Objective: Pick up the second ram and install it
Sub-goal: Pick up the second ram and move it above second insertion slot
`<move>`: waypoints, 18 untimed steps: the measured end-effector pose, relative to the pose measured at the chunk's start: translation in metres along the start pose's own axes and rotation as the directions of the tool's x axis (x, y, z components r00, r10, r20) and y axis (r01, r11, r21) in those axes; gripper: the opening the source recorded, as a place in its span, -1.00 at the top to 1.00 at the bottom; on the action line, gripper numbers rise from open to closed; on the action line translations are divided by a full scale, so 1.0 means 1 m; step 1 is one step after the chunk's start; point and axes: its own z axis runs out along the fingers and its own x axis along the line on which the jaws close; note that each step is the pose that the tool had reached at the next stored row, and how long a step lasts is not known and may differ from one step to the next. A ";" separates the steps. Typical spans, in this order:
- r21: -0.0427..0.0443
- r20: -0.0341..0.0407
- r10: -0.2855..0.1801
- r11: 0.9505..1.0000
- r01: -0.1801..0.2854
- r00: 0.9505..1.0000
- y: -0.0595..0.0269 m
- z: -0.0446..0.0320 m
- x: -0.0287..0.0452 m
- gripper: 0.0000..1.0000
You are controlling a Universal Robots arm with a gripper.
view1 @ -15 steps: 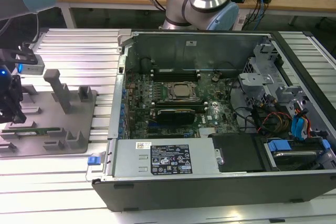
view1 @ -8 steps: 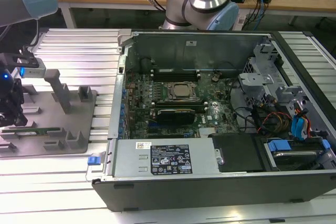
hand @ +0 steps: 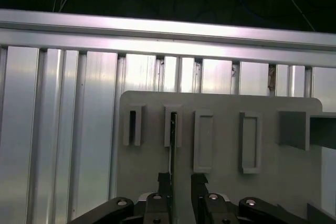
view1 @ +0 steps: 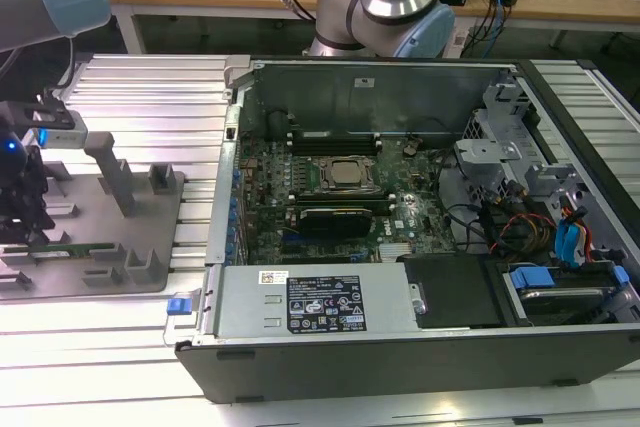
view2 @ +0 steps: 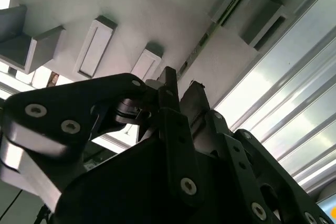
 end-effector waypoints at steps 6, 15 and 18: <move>0.000 0.000 -0.014 1.000 0.014 1.000 0.0011 0.0092 0.0007 0.44; -0.001 -0.001 -0.037 0.999 0.037 0.999 0.0029 0.0253 0.0016 0.44; -0.001 -0.002 -0.037 0.999 0.037 0.999 0.0029 0.0257 0.0017 0.44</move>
